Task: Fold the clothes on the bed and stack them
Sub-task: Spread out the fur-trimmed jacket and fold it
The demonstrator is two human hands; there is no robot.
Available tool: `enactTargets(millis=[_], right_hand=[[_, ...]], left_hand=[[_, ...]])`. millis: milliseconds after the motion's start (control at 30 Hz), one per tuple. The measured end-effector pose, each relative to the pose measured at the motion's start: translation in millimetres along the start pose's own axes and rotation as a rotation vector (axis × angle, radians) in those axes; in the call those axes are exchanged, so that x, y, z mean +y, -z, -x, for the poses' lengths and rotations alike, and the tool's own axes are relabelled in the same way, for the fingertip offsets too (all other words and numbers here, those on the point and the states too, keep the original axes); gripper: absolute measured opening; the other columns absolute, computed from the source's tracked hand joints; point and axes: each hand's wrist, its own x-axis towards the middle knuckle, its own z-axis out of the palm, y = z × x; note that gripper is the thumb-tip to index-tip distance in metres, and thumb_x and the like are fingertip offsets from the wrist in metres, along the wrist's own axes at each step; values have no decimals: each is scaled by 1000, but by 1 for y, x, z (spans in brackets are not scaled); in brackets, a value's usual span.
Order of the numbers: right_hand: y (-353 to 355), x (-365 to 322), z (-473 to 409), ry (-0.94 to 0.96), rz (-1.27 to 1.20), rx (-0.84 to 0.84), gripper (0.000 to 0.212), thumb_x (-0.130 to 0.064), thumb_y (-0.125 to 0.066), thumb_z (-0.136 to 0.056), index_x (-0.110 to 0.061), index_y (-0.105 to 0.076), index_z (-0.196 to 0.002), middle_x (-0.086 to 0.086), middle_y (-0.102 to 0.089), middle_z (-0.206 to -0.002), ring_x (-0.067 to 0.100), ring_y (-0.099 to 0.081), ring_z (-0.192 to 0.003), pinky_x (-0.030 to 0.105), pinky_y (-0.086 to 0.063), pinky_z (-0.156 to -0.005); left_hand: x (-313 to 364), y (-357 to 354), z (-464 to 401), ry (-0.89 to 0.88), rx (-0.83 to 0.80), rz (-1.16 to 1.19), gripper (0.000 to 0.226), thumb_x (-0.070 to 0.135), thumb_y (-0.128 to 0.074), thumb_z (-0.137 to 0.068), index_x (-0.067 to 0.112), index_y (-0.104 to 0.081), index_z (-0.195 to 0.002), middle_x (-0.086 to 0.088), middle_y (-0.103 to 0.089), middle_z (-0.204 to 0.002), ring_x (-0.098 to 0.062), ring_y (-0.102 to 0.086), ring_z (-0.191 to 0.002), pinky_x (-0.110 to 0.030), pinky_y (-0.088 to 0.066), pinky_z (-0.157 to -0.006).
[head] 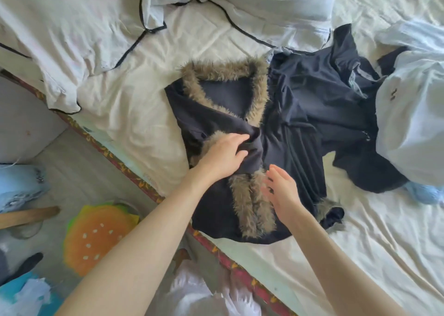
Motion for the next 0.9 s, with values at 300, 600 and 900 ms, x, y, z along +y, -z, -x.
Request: enactTargets(millis=[300,600,900], right_hand=[[65,42,-61,481,1390,-113,56,-39,-38,-99,-24,-21,-150,3,-11,-159,24,-8,-146,44,-13,-118],[89,31,-78,319,754,-177,34,-24,-47,-98,-14,-56,-130,4,-53,-136,16,-49,-123,26,-36,-99],[122,20,-62,134,365,-185,16,-25,-47,-97,-32,-61,-93,-6,-66,-95,11,-62,-91,31,-51,-84]], left_hand=[[-62,-25,16,419,196,74,82,41,-66,-85,14,-22,-149,-11,-27,-153,-26,-25,-141,-39,-26,-111],[-7,-47,4,434,461,-32,19,13,-56,-91,15,-69,-103,-3,-69,-97,-28,-56,-103,-38,-45,-88],[3,-68,-2,657,202,122,113,39,-76,-76,17,5,-151,-16,1,-158,-33,-6,-145,-46,-17,-114]])
